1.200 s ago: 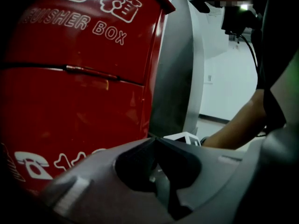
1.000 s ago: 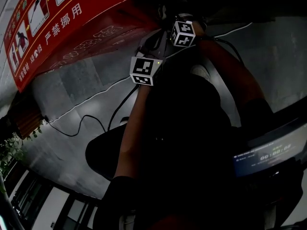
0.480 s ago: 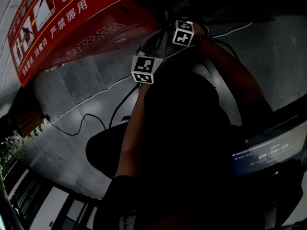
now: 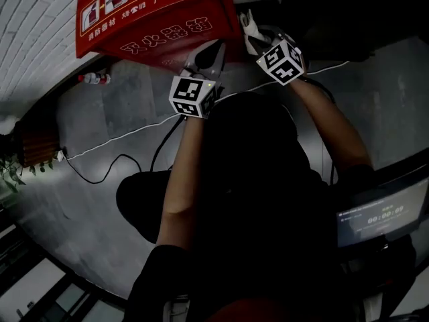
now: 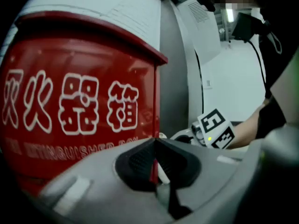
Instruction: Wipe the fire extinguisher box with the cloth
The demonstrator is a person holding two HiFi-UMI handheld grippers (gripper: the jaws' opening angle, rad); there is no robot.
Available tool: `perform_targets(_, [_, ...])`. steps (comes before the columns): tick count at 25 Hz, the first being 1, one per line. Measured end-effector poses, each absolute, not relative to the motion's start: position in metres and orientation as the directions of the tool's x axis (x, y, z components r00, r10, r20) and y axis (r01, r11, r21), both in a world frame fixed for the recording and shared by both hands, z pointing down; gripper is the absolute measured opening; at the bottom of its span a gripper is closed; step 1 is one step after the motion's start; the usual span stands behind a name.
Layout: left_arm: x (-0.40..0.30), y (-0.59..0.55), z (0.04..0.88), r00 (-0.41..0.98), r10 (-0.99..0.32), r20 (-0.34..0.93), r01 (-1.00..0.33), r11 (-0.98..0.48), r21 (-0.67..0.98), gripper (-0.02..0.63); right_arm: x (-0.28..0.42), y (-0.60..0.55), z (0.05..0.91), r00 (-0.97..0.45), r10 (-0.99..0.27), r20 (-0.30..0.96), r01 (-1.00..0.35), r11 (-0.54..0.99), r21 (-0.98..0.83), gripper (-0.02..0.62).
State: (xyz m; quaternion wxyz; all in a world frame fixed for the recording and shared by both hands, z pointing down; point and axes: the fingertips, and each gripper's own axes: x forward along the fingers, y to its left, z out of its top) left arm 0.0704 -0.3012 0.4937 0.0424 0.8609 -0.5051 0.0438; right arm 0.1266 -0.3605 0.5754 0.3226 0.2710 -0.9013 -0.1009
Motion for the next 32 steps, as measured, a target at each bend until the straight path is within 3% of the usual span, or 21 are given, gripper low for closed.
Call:
perform_targets(8, [0.012,-0.249,0.395,0.456,-0.889,0.042,-0.890,-0.456,-0.004,0.000,0.102,-0.305,0.443,-0.699,-0.624,0.348,-0.487,0.773,0.407,0.098])
perform_targets(18, [-0.059,-0.210,0.275,0.367,-0.930,-0.004,-0.926,-0.364,-0.097,0.000,0.047,-0.232,0.282,-0.829,-0.545,0.125,-0.438,0.773,0.459,0.098])
perform_targets(24, [-0.118,-0.194,0.209,0.283,-0.952,-0.116,-0.954,-0.268,-0.133,0.000,-0.027,-0.207,0.205,-0.896,-0.443,0.014,-0.381,0.786,0.488,0.100])
perform_targets(32, [-0.230,-0.181,0.216,0.155,-0.971,-0.183,-0.988,-0.156,-0.013,0.000,-0.157,-0.184,0.190,-0.936,-0.353,-0.016,-0.321,0.831,0.455,0.100])
